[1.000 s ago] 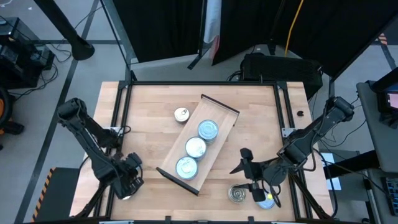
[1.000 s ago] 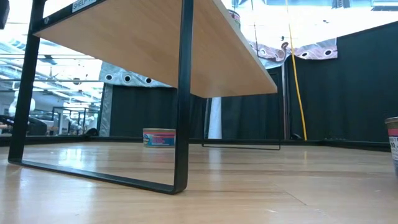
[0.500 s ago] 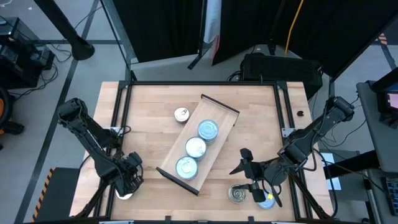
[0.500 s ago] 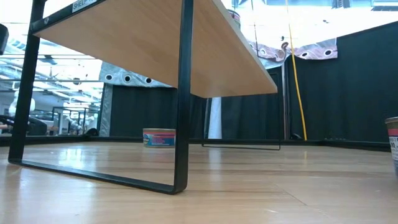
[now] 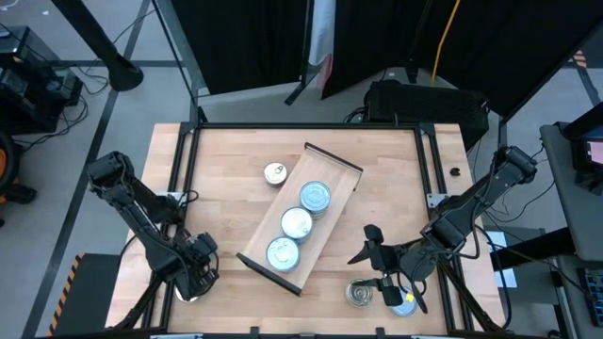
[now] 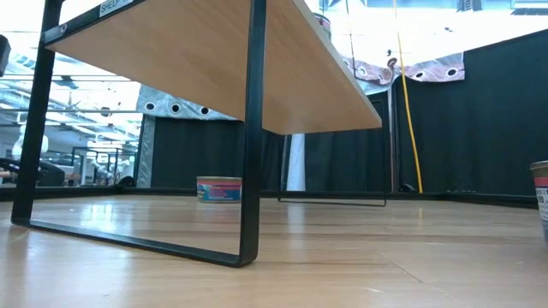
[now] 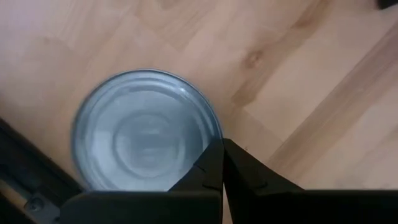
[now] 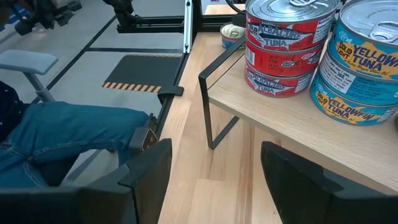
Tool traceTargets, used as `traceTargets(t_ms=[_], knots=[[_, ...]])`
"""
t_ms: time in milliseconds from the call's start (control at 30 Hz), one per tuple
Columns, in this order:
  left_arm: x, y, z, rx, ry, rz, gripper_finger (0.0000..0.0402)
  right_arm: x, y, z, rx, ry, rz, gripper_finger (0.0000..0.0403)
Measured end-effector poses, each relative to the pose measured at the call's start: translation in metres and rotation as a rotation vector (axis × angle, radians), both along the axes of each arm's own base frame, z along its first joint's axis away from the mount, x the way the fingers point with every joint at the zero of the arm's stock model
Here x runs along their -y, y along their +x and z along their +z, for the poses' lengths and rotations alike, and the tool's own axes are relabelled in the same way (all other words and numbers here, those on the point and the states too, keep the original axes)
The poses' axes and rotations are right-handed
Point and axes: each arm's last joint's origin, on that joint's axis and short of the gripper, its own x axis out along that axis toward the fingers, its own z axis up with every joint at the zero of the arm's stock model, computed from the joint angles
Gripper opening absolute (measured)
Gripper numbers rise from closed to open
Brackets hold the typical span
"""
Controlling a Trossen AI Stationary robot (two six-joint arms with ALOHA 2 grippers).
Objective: Stack canned seafood by type on shelf
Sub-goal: Stack the green tuna can on top of the other green tuna can on the shelf
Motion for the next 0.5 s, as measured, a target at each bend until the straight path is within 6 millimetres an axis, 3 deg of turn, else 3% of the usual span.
traceTargets(t_ms=[500], knots=[[0.011,0.003,-0.025,-0.046,0.040,-0.023,0.0003,0.001,-0.001,-0.001,-0.016,-0.008,-0.002,0.0238]])
